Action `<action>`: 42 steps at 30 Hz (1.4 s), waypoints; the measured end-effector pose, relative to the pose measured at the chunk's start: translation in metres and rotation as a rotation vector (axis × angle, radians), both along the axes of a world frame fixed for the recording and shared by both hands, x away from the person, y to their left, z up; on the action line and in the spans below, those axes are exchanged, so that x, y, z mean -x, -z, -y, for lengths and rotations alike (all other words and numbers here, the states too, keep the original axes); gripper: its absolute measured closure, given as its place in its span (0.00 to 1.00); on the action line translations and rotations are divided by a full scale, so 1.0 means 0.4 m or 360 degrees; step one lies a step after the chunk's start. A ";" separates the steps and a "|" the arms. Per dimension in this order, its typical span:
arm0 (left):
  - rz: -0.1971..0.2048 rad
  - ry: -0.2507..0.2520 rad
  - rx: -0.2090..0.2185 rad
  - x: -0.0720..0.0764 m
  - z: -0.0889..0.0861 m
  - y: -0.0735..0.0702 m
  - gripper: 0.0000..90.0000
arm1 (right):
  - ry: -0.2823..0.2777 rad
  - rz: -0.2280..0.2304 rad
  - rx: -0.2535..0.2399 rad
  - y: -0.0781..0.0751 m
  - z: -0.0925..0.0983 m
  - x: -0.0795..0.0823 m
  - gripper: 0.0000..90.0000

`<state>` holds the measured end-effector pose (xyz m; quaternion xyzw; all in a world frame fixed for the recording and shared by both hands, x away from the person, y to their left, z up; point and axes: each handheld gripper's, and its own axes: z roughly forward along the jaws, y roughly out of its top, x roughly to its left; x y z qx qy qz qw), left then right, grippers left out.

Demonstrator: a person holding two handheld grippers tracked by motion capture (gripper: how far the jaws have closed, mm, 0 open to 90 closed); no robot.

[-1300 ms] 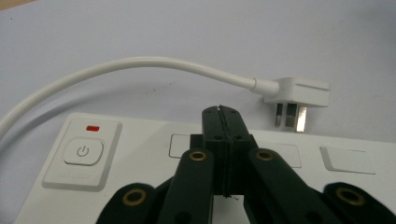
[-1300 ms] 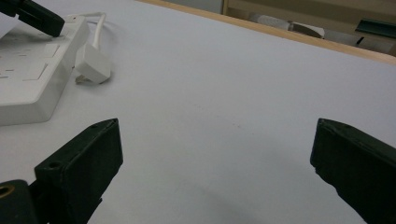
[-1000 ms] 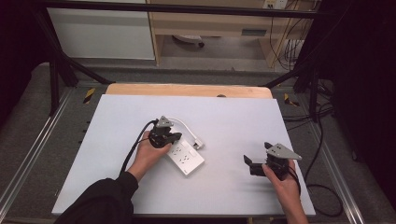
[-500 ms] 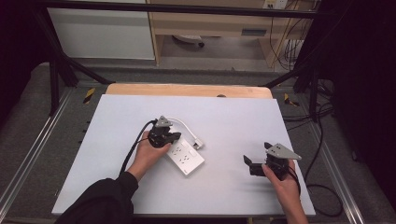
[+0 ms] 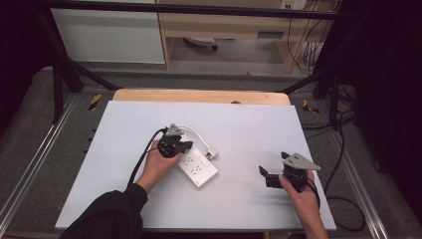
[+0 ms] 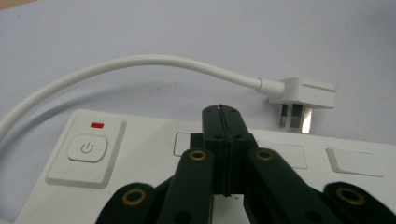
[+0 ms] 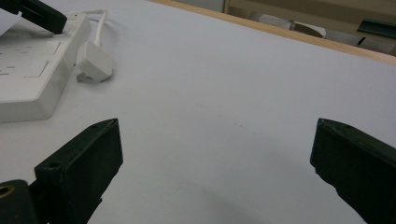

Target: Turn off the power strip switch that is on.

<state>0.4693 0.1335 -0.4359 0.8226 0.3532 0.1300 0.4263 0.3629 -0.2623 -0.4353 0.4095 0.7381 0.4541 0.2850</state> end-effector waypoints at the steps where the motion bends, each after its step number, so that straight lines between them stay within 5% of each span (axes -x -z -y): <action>1: -0.0001 0.0000 0.0000 0.000 0.000 0.000 1.00 | 0.0000 0.0000 -0.0001 0.000 0.000 0.000 0.03; 9: 0.0040 -0.0009 -0.0029 0.008 0.005 0.001 1.00 | -0.0004 0.0008 0.0003 -0.003 -0.001 0.001 0.03; 39: 0.0028 0.0001 -0.0005 0.015 0.011 0.008 1.00 | 0.0000 -0.0012 0.0006 0.003 -0.002 0.000 0.03; 42: 0.0062 0.0013 -0.0057 0.020 0.021 0.005 1.00 | -0.0001 -0.0011 0.0008 0.003 -0.001 0.000 0.03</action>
